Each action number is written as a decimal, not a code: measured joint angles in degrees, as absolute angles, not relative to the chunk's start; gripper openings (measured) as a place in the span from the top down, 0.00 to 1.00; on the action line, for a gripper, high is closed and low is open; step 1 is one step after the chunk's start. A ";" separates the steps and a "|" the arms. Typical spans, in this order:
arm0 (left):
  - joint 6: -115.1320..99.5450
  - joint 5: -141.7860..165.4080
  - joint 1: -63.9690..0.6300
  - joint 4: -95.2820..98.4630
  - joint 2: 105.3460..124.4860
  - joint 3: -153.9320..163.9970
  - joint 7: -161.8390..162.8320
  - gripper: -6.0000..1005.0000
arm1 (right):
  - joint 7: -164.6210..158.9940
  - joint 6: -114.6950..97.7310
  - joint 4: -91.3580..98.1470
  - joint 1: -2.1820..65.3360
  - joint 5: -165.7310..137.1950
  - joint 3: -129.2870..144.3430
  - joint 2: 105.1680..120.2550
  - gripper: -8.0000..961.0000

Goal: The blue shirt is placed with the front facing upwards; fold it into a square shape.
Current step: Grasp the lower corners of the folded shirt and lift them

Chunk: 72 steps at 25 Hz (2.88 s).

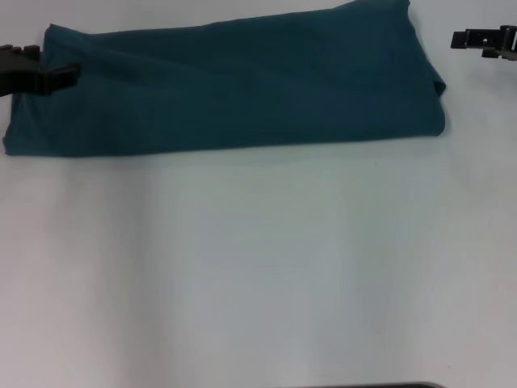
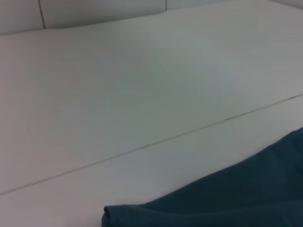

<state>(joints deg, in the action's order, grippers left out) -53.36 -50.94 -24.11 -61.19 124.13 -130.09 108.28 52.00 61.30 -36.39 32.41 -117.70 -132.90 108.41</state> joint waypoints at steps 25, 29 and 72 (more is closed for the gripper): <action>-59.00 -49.71 -20.22 -62.74 123.34 -140.25 109.82 0.11 | 50.09 72.88 -36.24 30.74 -119.69 -135.28 107.64 0.17; -60.31 -47.56 -20.10 -62.34 123.27 -140.54 110.84 0.11 | 50.31 73.45 -35.40 30.81 -119.71 -135.17 108.04 0.17; -64.68 -46.46 -20.56 -61.52 122.43 -139.92 110.28 0.11 | 52.40 66.69 -29.20 32.90 -119.79 -135.34 110.89 0.51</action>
<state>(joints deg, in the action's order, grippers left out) -64.68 -46.46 -20.56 -61.52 122.43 -139.92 110.28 52.40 66.69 -29.20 32.90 -119.79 -135.34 110.89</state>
